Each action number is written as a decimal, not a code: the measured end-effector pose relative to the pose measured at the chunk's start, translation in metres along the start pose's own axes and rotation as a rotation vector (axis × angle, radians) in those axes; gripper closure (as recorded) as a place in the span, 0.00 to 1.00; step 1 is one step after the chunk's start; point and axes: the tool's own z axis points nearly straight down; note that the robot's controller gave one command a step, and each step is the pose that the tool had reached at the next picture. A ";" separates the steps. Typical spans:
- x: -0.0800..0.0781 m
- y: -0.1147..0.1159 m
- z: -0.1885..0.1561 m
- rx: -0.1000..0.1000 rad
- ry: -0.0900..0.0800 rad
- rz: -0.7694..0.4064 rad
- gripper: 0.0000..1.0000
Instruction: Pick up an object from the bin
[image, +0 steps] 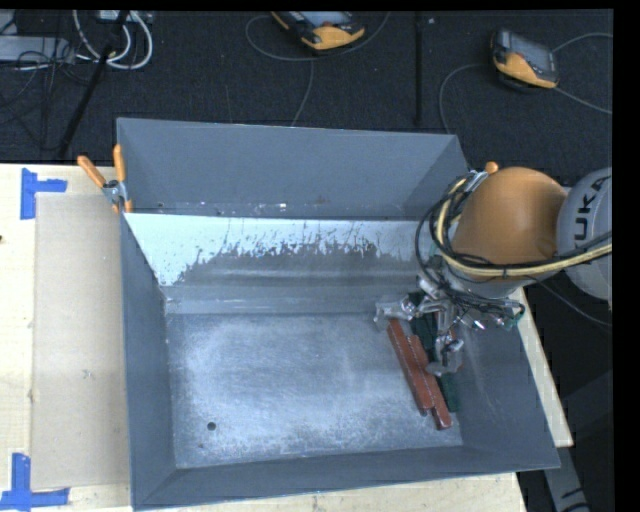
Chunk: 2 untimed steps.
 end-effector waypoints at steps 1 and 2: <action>0.005 -0.004 0.001 -0.005 0.002 -0.314 0.00; -0.002 0.002 0.031 -0.012 -0.004 -0.719 0.00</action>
Offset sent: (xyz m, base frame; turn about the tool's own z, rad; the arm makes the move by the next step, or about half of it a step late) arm -0.0009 -0.0072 -0.0008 -0.3174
